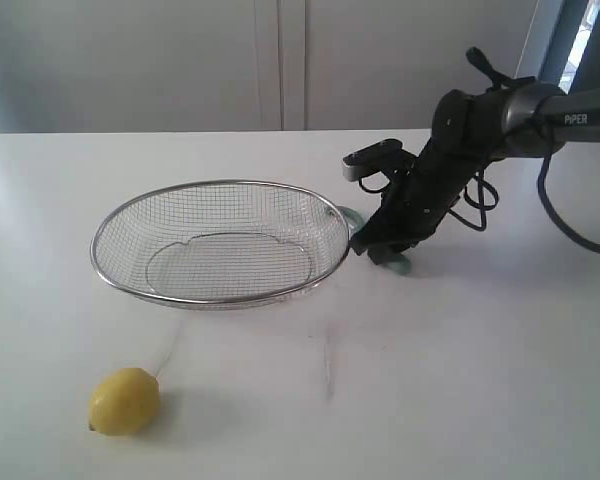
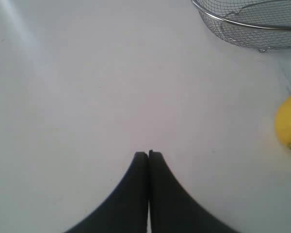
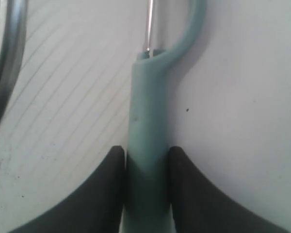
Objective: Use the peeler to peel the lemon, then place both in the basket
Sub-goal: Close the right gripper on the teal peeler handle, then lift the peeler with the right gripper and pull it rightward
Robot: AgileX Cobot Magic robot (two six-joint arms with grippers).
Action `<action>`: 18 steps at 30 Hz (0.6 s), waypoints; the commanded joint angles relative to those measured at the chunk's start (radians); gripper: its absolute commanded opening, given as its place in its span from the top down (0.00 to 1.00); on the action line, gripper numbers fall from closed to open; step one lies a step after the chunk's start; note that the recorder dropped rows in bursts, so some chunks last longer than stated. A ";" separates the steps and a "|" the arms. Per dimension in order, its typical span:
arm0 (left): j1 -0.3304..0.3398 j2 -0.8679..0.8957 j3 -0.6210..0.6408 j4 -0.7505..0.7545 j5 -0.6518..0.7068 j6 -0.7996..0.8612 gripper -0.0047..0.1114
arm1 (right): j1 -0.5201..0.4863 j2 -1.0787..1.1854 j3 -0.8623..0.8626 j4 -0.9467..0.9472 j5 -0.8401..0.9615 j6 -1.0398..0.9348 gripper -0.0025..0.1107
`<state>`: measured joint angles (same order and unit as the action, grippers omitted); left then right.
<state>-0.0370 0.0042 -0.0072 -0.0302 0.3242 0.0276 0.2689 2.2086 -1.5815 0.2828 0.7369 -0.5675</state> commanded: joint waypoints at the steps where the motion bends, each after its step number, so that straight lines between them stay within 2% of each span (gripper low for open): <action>1: 0.000 -0.004 0.007 -0.006 0.008 -0.001 0.96 | 0.000 0.003 -0.003 -0.015 -0.003 0.005 0.98; 13: 0.000 -0.004 0.007 -0.006 0.008 -0.001 0.96 | -0.001 -0.070 -0.003 -0.206 0.017 0.292 0.98; 18: 0.000 -0.004 0.007 -0.006 0.008 -0.001 0.96 | -0.001 -0.108 -0.001 -0.205 0.079 0.318 0.98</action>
<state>-0.0370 0.0042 -0.0072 -0.0302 0.3242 0.0276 0.2689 2.1312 -1.5815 0.0888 0.7777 -0.2717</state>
